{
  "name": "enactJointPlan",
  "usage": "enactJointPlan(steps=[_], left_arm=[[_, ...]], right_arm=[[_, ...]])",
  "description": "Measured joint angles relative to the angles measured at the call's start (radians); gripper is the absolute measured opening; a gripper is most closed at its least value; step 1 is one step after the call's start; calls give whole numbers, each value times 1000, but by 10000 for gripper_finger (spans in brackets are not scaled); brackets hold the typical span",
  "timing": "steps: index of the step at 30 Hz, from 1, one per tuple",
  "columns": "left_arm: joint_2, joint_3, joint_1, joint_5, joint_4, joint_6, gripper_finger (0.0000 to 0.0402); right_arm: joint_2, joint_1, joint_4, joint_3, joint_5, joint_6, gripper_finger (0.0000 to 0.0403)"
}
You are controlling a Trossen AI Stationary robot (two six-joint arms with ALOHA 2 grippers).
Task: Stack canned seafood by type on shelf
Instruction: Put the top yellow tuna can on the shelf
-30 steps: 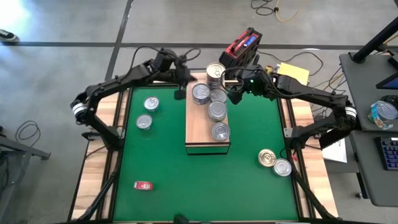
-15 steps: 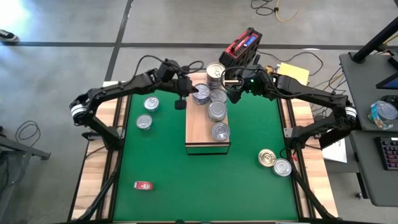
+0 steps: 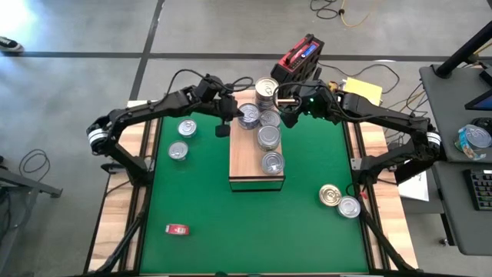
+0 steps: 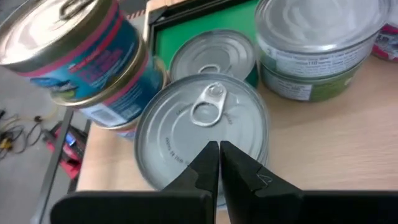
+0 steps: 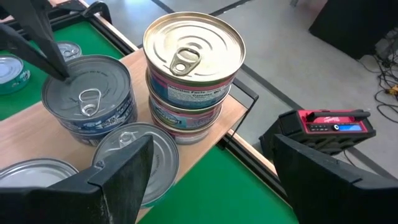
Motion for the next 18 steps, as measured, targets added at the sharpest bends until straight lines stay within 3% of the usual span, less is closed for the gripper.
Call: enactJointPlan(steps=[4,18], left_arm=[[-1,0,-1,-87,-16,-1,0],[-24,15,-1,-178,-78,26,0]], right_arm=[[0,0,-1,0,0,-1,313],[0,0,-3,0,0,-2,313]])
